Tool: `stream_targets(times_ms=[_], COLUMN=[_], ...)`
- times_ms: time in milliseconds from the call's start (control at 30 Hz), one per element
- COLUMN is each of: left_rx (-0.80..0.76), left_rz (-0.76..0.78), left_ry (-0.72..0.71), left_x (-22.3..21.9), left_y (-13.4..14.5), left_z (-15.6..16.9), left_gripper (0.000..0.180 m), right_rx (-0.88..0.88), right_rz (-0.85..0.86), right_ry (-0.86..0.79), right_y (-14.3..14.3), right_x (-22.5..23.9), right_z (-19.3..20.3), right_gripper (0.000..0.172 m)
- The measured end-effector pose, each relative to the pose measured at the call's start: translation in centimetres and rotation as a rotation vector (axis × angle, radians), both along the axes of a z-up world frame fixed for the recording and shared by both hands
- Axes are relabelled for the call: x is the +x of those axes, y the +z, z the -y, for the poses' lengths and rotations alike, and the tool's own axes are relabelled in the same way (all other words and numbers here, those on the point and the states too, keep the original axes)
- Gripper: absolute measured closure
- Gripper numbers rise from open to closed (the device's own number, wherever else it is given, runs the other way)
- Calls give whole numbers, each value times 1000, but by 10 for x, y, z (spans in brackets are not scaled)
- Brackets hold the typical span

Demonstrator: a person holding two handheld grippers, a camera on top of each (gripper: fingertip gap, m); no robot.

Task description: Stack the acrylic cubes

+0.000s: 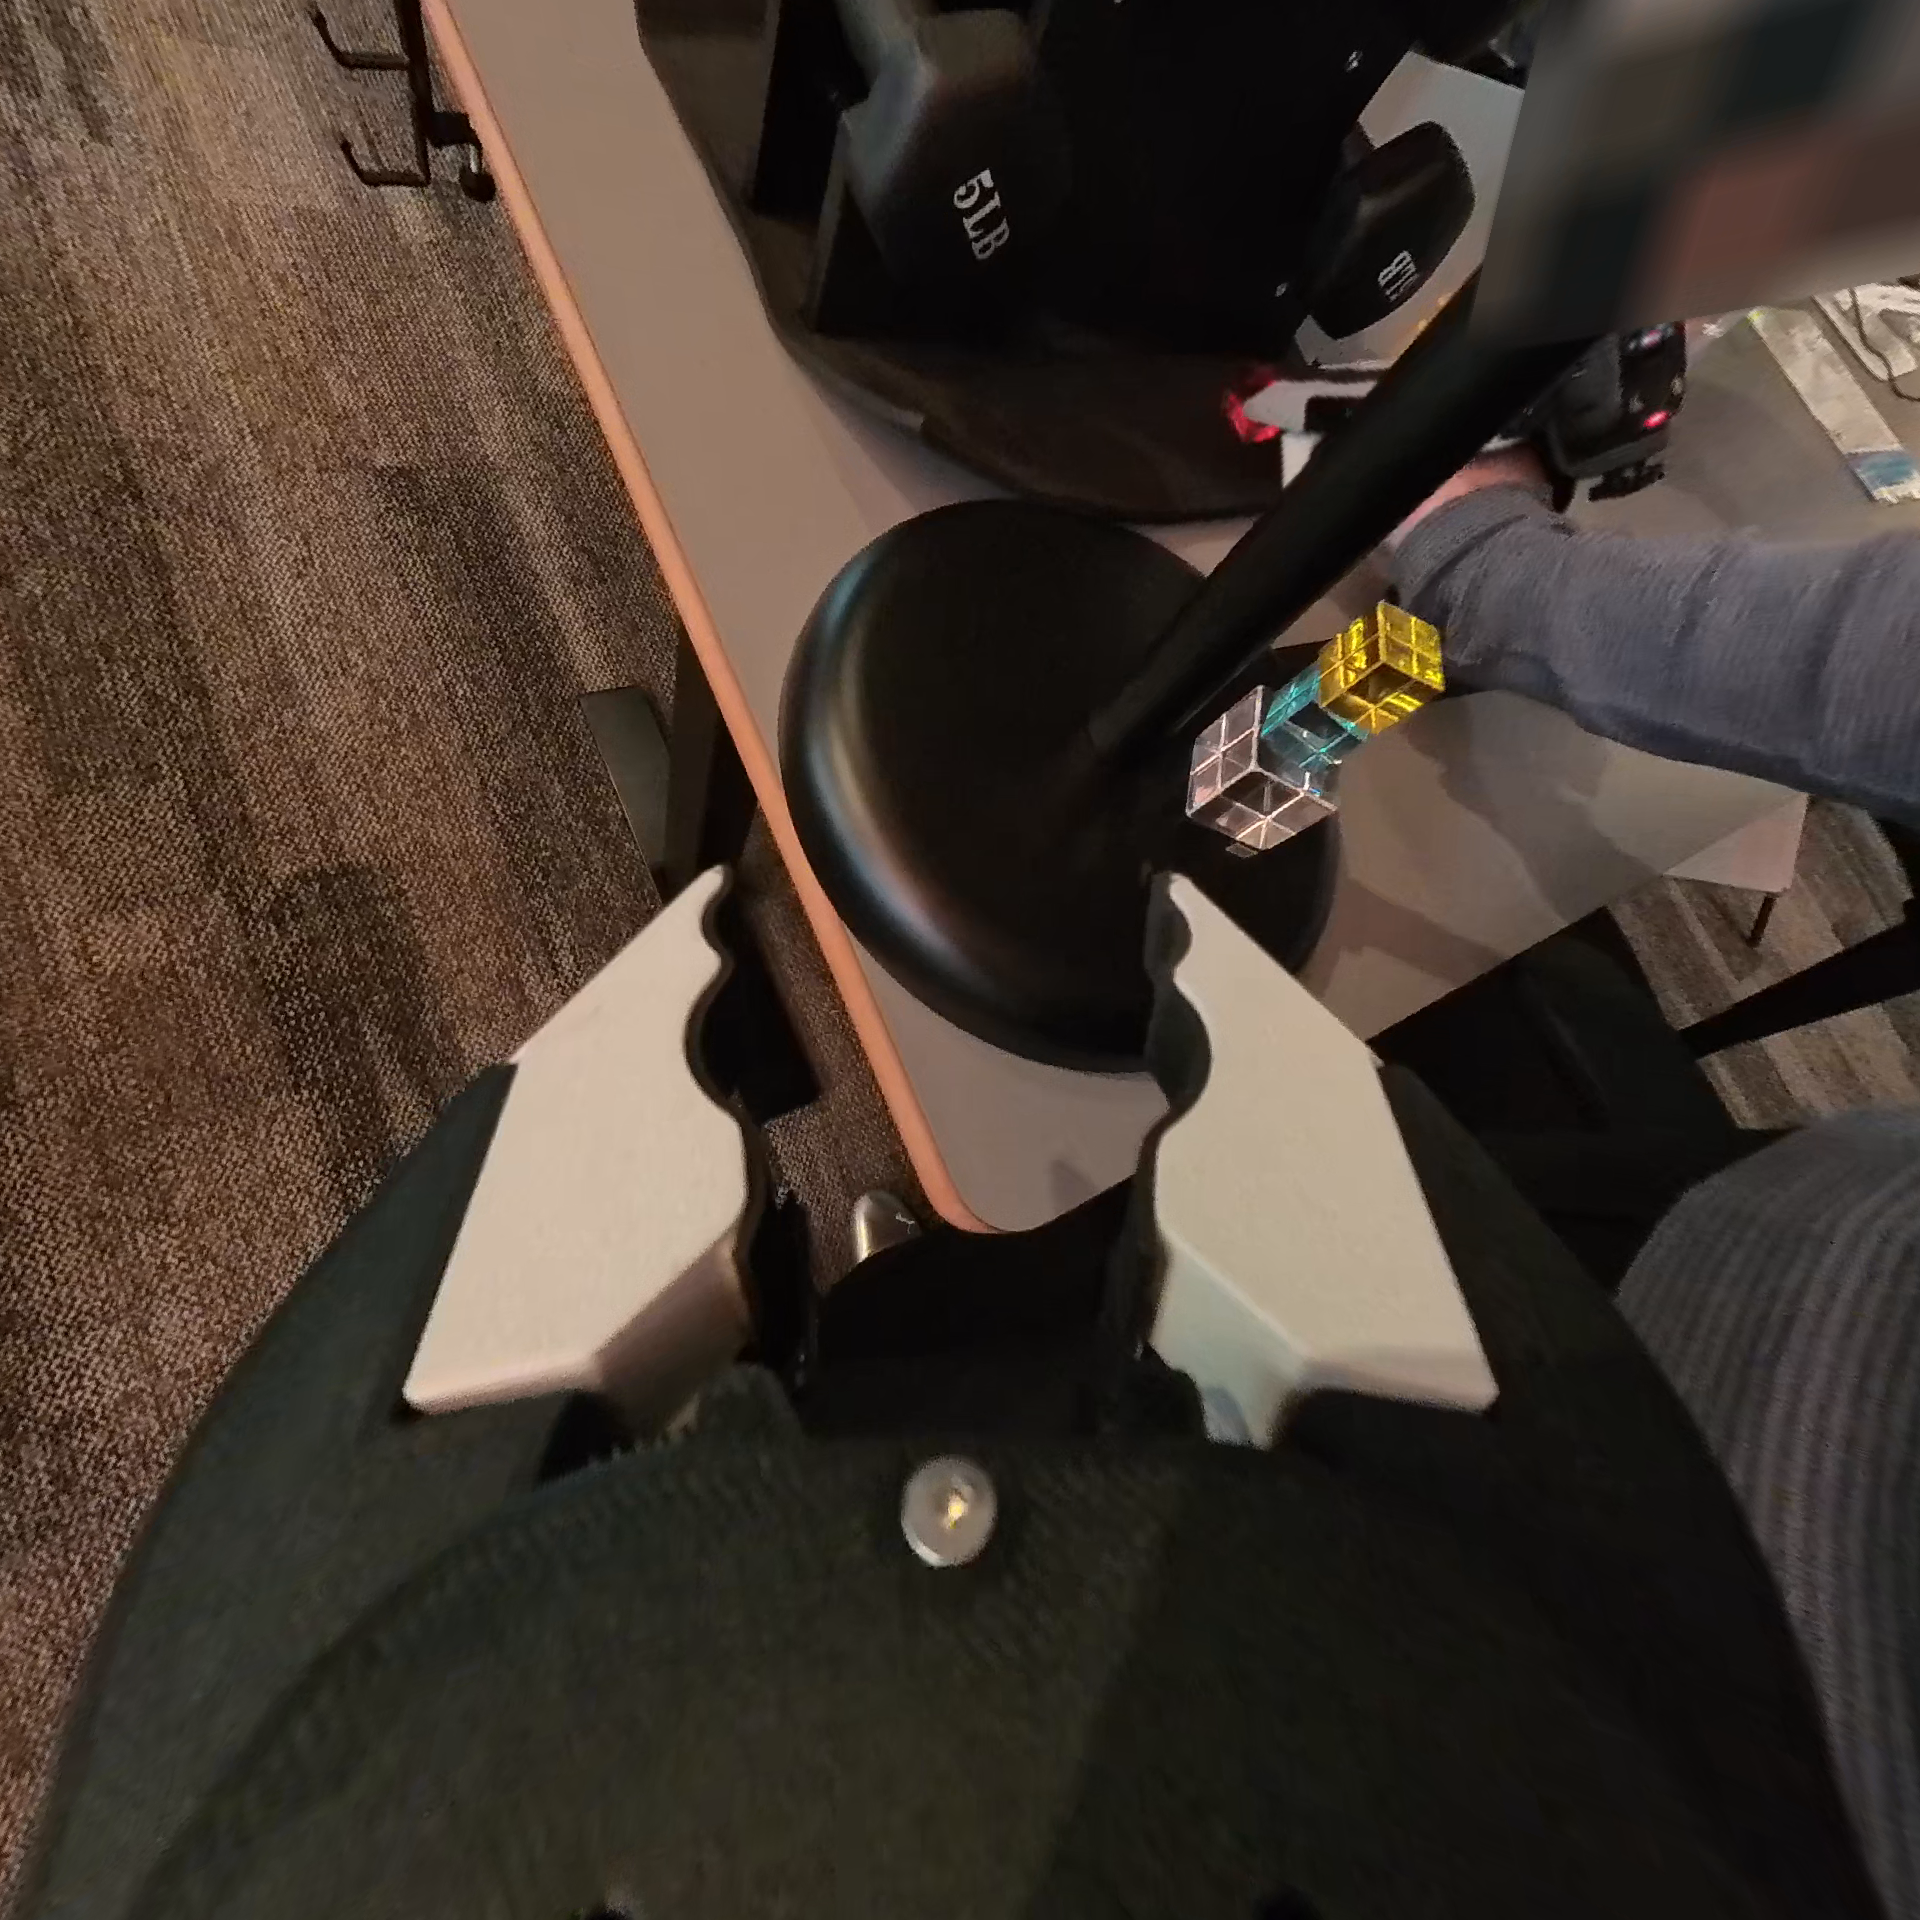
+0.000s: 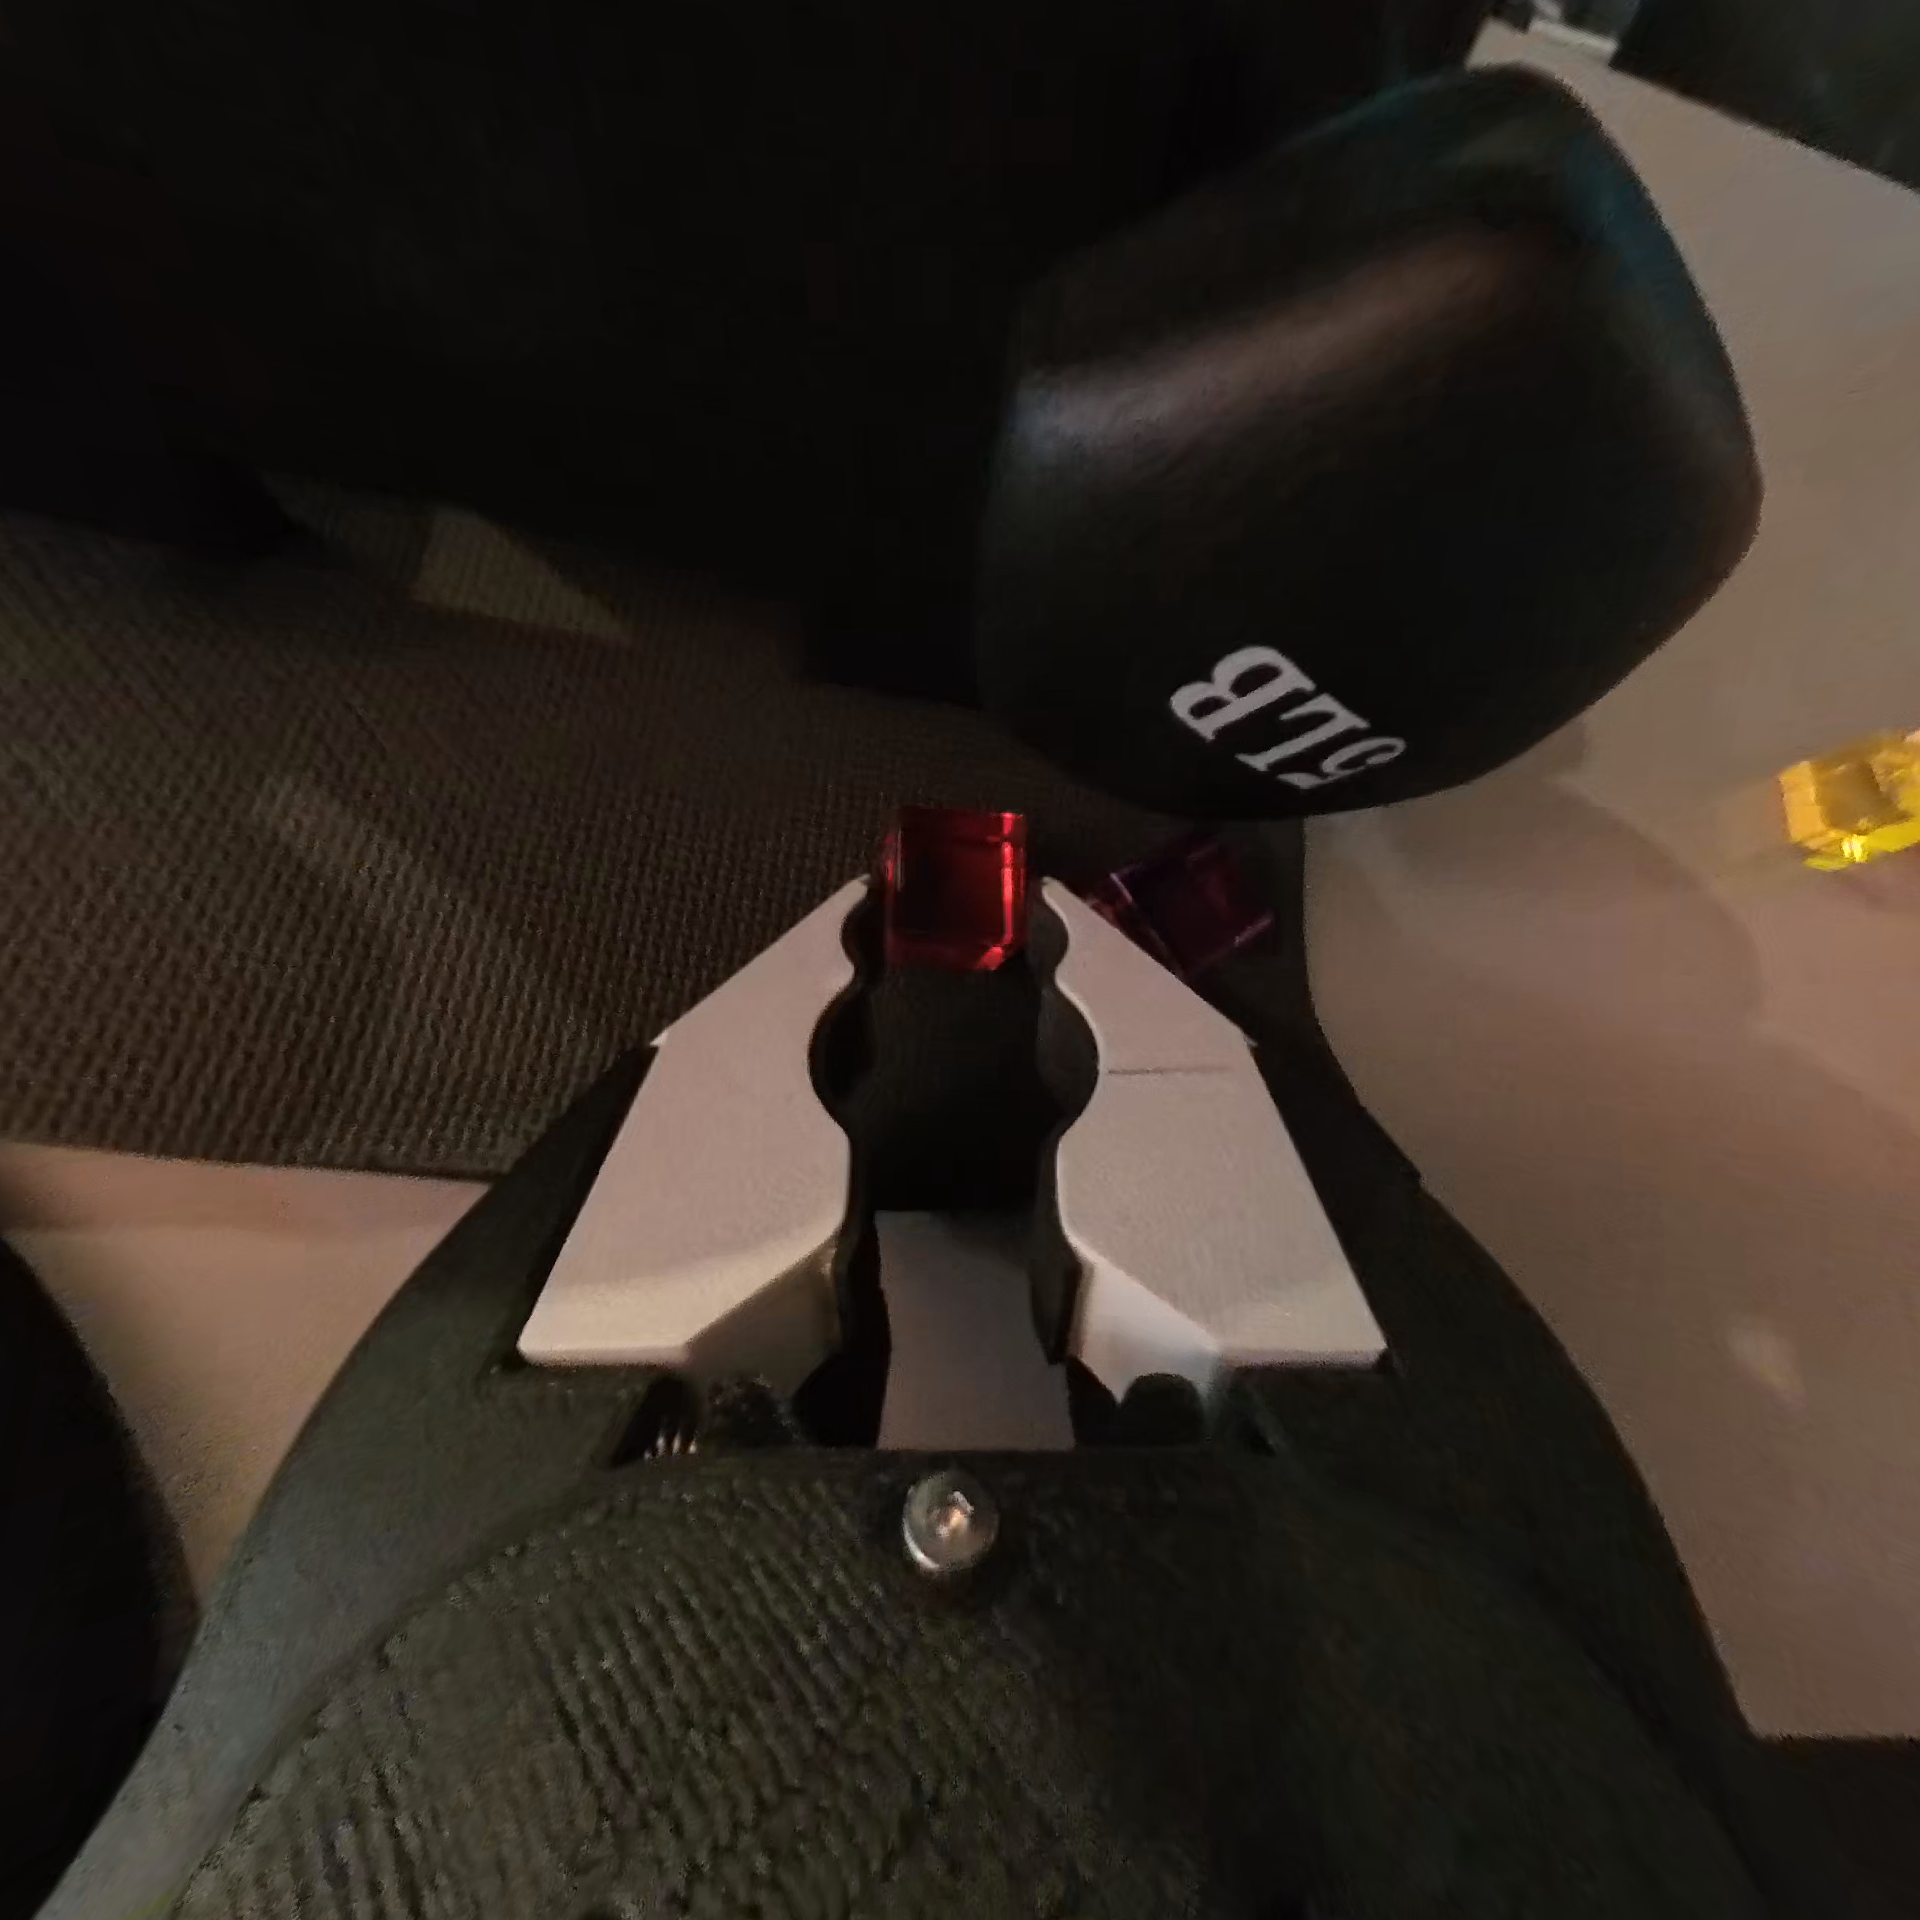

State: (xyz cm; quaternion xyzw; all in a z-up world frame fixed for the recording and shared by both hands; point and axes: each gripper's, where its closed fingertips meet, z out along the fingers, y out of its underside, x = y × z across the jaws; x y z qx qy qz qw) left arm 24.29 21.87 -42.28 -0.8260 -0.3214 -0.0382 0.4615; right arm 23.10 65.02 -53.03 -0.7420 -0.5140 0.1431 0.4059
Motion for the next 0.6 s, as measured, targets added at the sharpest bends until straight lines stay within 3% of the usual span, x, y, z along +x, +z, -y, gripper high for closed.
stream_targets(times_ms=[100, 200, 433, 600], left_rx=[4, 17, 50, 57], left_rz=[-1, -8, -7, -2], left_ry=[-12, -13, 7, 1], left_x=[2, 1, -1, 1], left_y=[1, 3, 4, 1], left_z=[-1, -3, -3, -5], left_gripper=[103, 104, 104, 104], right_rx=[-57, -108, -204, -182], right_rz=[-24, -142, -325, -177], right_ry=[47, 136, 539, 781], right_y=[7, 41, 142, 144], right_x=[5, 12, 53, 73], right_z=[9, 39, 184, 252], right_gripper=[147, 148, 148, 147])
